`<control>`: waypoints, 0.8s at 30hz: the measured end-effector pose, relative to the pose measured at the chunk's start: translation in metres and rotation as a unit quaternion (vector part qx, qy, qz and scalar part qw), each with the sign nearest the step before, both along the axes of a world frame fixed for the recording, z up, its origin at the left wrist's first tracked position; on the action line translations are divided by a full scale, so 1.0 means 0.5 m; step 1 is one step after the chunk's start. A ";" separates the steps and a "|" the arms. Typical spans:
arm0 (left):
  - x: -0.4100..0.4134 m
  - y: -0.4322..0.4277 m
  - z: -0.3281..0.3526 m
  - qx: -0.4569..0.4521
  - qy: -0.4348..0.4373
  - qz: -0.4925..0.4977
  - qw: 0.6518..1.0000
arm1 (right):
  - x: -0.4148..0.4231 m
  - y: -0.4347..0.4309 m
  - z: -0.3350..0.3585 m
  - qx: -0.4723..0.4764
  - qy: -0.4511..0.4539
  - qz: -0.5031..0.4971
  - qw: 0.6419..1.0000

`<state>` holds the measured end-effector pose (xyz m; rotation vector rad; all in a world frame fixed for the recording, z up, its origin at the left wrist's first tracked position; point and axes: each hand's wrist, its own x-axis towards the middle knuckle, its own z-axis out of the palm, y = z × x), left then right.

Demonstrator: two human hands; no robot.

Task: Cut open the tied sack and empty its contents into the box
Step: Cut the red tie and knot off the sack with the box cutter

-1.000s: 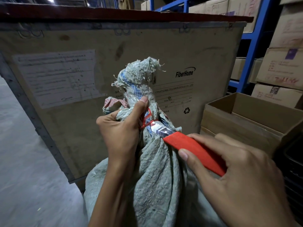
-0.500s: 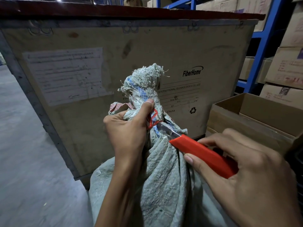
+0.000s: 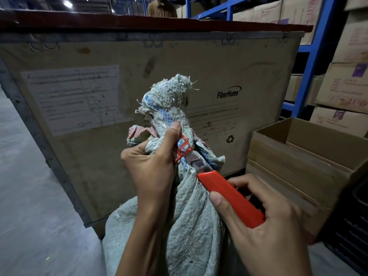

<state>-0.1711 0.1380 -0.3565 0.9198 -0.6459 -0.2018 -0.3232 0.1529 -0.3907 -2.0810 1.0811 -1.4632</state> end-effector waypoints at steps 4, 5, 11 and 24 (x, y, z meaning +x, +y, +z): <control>0.002 0.006 0.000 0.024 -0.012 0.026 0.999 | -0.004 0.000 0.007 -0.085 0.060 -0.039 0.994; 0.003 0.006 -0.001 0.030 -0.007 0.030 0.999 | -0.007 -0.002 0.008 -0.092 0.069 -0.042 0.992; 0.005 0.006 -0.002 0.088 0.009 0.020 0.996 | -0.033 -0.010 0.028 -0.086 0.103 -0.025 0.991; 0.002 0.002 -0.007 0.147 -0.033 -0.007 0.989 | -0.095 -0.017 0.093 -0.023 0.203 0.021 0.979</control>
